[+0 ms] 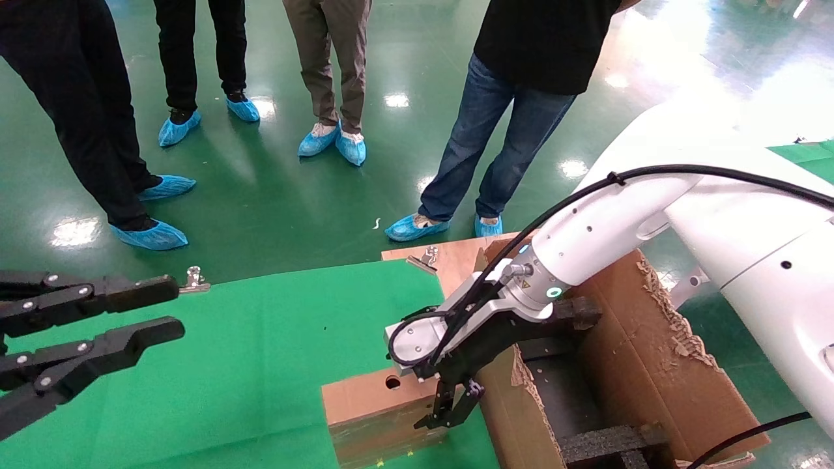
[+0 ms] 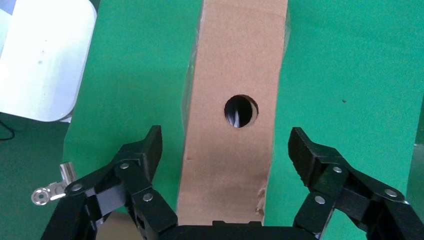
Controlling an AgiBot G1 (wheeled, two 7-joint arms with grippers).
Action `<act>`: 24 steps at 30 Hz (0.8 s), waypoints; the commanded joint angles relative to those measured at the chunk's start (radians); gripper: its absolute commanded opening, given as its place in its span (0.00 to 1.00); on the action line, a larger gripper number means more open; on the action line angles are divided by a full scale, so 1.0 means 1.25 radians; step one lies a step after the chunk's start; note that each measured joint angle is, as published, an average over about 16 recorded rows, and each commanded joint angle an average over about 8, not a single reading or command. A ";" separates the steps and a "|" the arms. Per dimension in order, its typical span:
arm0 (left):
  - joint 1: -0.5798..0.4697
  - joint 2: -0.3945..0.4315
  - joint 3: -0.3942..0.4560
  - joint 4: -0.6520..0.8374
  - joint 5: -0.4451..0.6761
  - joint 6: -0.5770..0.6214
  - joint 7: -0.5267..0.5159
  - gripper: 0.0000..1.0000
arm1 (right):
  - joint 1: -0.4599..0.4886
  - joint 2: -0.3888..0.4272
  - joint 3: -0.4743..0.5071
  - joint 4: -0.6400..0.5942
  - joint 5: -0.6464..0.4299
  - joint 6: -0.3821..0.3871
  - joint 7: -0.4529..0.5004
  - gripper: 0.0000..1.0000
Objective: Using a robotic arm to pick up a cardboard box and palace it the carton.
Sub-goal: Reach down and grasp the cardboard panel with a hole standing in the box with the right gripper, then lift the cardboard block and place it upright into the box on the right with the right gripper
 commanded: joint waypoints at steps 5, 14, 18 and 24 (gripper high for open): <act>0.000 0.000 0.000 0.000 0.000 0.000 0.000 1.00 | -0.002 0.002 0.003 0.003 0.001 0.000 0.001 0.00; 0.000 0.000 0.000 0.000 0.000 0.000 0.000 1.00 | -0.004 0.003 0.005 0.005 0.001 -0.001 0.002 0.00; 0.000 0.000 0.000 0.000 0.000 0.000 0.000 1.00 | -0.004 0.003 0.006 0.005 0.001 -0.001 0.002 0.00; 0.000 0.000 0.000 0.000 0.000 0.000 0.000 1.00 | -0.004 0.004 0.006 0.005 0.001 -0.002 0.003 0.00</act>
